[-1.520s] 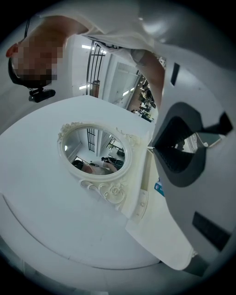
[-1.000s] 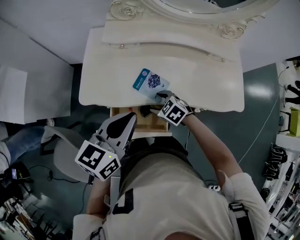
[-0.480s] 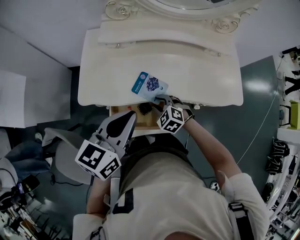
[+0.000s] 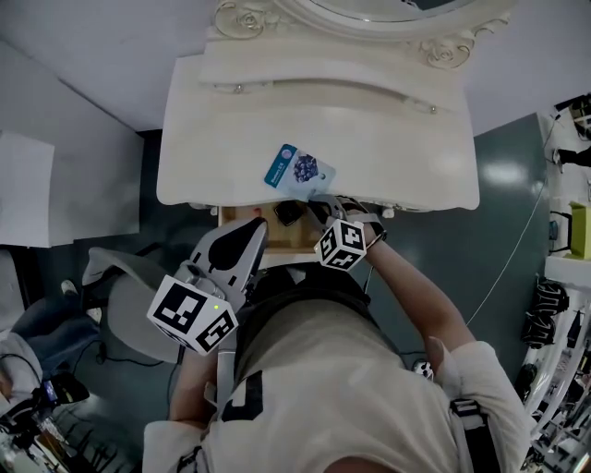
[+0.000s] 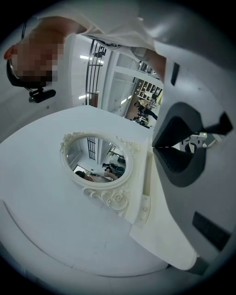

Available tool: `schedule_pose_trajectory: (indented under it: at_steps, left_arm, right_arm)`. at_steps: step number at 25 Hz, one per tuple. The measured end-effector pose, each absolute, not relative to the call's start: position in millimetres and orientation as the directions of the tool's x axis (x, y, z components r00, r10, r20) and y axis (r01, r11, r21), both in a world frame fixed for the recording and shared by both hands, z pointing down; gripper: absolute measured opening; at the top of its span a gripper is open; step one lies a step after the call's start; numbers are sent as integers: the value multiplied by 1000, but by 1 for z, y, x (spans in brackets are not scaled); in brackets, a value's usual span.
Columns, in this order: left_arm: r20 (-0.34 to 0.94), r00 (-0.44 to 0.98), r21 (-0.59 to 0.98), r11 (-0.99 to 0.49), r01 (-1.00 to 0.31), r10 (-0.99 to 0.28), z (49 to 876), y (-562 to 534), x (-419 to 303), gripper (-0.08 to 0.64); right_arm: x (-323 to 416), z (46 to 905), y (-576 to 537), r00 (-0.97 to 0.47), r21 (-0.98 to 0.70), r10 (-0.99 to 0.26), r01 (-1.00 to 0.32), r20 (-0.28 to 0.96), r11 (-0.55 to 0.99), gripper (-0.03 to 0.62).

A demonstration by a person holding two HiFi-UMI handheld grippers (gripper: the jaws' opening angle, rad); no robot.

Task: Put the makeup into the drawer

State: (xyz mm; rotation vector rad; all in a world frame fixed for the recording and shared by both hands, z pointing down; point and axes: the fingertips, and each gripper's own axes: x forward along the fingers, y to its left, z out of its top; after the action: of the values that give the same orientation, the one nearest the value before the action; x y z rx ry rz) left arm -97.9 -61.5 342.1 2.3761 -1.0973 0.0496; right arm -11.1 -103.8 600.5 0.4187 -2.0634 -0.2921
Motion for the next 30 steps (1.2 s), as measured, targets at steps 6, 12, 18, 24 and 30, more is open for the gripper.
schedule_pose_trajectory:
  at_steps: [6, 12, 18, 24, 30]
  left_arm:
    - [227, 680, 439, -550, -710, -697, 340, -55, -103, 58]
    - [220, 703, 449, -570, -689, -677, 342, -47, -106, 58]
    - [209, 723, 445, -594, -670, -658, 338, -42, -96, 58]
    - [209, 684, 424, -565, -708, -699, 330, -37, -85, 58]
    - [223, 611, 426, -488, -762, -759, 330, -25, -76, 58]
  right_arm:
    - [-10, 592, -97, -463, 295, -388, -262, 797, 919, 28]
    - [-12, 562, -86, -495, 232, -408, -379, 767, 896, 28]
    - [-11, 523, -58, -570, 147, -376, -407, 731, 902, 28]
    - [-1, 497, -33, -666, -41, -241, -379, 705, 925, 26]
    - [2, 508, -14, -683, -158, -110, -318, 722, 935, 26]
